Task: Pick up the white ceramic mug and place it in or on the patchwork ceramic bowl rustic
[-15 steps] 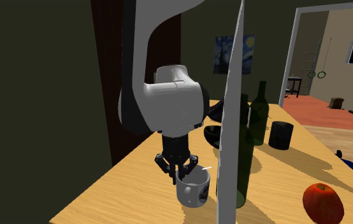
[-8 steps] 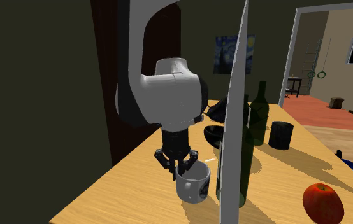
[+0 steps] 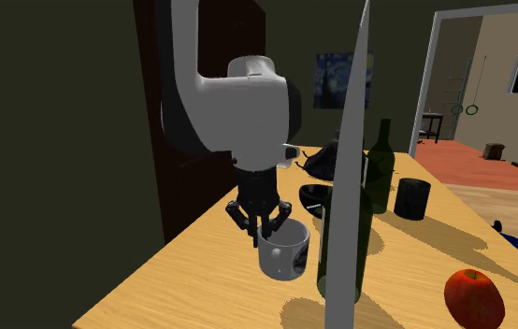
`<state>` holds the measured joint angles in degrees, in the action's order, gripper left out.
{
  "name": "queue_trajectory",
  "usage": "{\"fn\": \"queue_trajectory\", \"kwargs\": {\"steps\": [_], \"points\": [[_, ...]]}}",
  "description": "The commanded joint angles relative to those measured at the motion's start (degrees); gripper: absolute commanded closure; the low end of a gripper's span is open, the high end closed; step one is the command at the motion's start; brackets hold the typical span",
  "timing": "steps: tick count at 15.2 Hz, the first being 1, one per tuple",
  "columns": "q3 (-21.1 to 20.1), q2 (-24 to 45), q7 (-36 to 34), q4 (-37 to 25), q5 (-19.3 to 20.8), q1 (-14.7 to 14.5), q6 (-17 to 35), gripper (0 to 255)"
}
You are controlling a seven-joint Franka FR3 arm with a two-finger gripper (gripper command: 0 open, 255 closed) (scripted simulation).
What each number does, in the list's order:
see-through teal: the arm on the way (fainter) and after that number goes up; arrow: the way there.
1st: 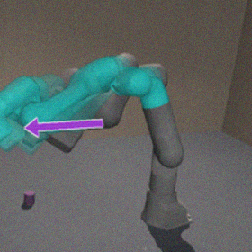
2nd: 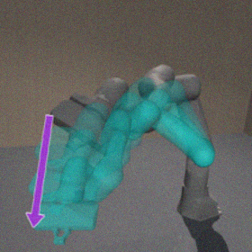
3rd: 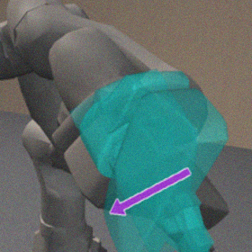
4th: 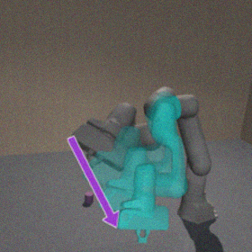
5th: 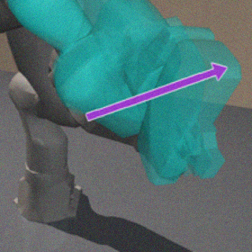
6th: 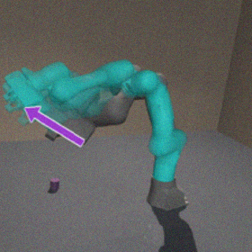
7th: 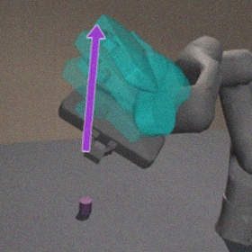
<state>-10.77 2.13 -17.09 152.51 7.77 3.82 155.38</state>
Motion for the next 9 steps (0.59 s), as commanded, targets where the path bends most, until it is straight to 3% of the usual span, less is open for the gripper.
{"fn": "queue_trajectory", "kwargs": {"steps": [1,9], "points": [[-0.2,-2.1,1.1,0.3,-1.4,0.0,-1.7,255],[-0.2,-8.9,4.0,-0.4,-5.0,-0.6,-9.0,255]]}}
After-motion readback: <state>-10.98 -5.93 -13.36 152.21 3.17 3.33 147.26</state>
